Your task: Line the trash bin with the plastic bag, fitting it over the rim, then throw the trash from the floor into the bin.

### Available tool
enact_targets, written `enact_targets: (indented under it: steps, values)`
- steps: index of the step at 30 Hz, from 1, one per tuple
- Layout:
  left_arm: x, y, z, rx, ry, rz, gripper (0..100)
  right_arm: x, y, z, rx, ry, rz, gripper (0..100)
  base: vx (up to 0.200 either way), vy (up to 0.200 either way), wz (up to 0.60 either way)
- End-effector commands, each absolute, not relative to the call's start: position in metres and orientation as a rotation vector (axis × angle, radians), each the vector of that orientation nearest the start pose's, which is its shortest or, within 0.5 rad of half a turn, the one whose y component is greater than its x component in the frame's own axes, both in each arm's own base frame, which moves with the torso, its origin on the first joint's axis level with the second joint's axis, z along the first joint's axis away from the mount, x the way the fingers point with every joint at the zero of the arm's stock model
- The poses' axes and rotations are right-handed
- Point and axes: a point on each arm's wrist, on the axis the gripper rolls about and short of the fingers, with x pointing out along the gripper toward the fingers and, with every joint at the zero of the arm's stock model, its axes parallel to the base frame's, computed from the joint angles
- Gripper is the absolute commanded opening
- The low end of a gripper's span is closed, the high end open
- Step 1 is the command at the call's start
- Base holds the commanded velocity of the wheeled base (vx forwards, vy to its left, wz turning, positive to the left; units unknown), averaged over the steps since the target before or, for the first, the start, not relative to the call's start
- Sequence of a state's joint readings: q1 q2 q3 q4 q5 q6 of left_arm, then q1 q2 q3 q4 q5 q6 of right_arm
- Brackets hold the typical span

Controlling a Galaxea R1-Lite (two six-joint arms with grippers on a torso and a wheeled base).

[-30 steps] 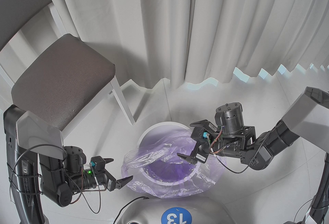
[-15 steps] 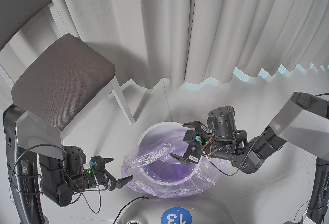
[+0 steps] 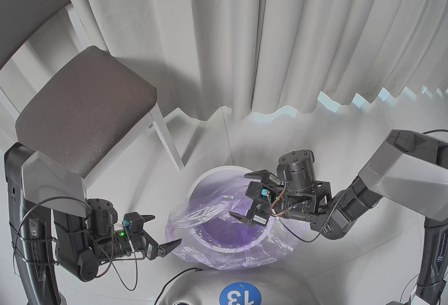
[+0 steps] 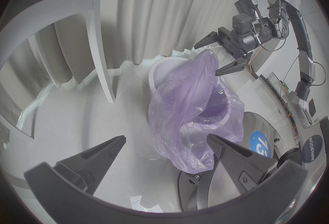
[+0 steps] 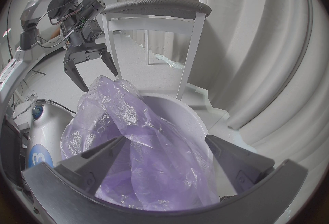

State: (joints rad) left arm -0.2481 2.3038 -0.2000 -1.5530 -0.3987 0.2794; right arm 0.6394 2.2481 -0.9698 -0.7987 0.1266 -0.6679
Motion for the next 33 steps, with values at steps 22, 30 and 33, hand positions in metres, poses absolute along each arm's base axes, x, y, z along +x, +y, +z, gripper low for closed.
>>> enact_targets:
  steps: [22, 30, 33]
  values:
    - [0.265, -0.068, -0.012, 0.212, 0.406, -0.661, 100, 0.351, 0.244, 0.066, -0.546, 0.155, 0.723, 0, 0.000, 0.000, 0.00]
    - [0.267, -0.065, -0.011, 0.209, 0.400, -0.643, 100, 0.359, 0.252, 0.062, -0.489, 0.140, 0.686, 0, 0.000, 0.000, 0.00]
    - [0.268, -0.065, -0.010, 0.209, 0.397, -0.643, 100, 0.363, 0.255, 0.059, -0.462, 0.124, 0.675, 0, 0.000, 0.000, 0.00]
